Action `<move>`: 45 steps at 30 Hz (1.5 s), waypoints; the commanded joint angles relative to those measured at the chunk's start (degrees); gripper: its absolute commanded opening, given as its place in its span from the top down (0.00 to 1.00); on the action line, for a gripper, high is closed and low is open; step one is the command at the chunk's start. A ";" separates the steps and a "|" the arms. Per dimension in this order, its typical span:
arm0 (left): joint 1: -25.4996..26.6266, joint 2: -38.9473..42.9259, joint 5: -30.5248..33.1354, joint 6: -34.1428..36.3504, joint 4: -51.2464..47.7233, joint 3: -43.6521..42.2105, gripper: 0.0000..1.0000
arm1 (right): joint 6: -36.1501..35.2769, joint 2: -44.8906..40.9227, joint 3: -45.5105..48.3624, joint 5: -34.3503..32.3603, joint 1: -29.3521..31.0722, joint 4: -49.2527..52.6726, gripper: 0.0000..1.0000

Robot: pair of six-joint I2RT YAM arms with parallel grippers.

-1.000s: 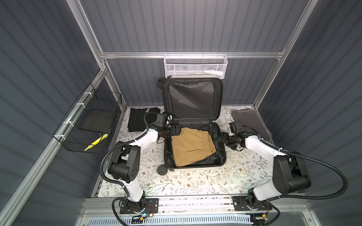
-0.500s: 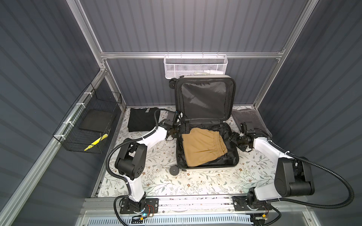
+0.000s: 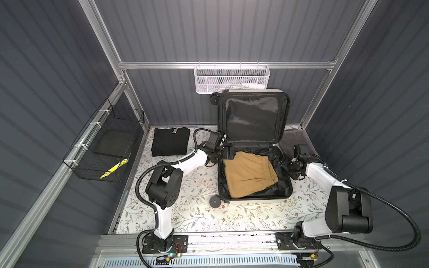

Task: Pack the luggage

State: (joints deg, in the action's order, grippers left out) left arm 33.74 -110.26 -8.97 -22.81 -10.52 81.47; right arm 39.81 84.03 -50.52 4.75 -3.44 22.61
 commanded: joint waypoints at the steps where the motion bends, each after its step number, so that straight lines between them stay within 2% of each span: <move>1: 0.19 1.20 0.48 0.21 -0.72 1.99 0.00 | -0.43 -0.87 -0.62 0.63 -0.22 1.57 0.20; 9: -0.41 8.87 4.62 2.33 -5.34 0.09 0.00 | -1.57 -4.92 -3.47 3.83 -0.50 4.11 0.15; 13: -2.06 14.36 5.68 2.33 -7.15 -4.58 0.00 | -1.25 -7.21 -6.15 5.68 -1.09 5.24 0.14; 18: -5.95 21.50 8.75 1.42 -10.02 -8.93 0.00 | -0.71 -10.11 -10.43 8.96 -1.66 6.54 0.14; 22: -11.22 23.47 11.98 0.86 -13.33 -10.63 0.00 | -0.23 -12.18 -11.95 13.90 -1.24 5.43 0.14; 24: -13.89 21.84 13.59 0.91 -16.05 -9.79 0.00 | 0.00 -13.20 -12.14 17.29 0.01 4.57 0.15; 28: -16.47 15.90 17.59 3.66 -19.93 -6.44 0.00 | -0.93 -14.91 -11.73 17.99 5.99 3.44 0.15; 35: -18.52 5.79 26.44 7.56 -22.97 -1.00 0.03 | -1.33 -16.40 -7.47 15.48 21.89 0.03 0.15; 39: -18.87 1.58 30.23 10.13 -23.02 2.36 0.11 | -0.49 -15.80 -4.83 15.38 28.64 -3.56 0.16; 45: -18.88 -4.26 33.09 12.76 -22.75 6.28 0.28 | 1.18 -14.78 -2.15 15.22 33.50 -7.71 0.17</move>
State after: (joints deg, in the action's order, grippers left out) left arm 15.27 -112.33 21.19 -12.58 -32.16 85.38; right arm 40.10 68.73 -53.58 20.18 28.84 18.39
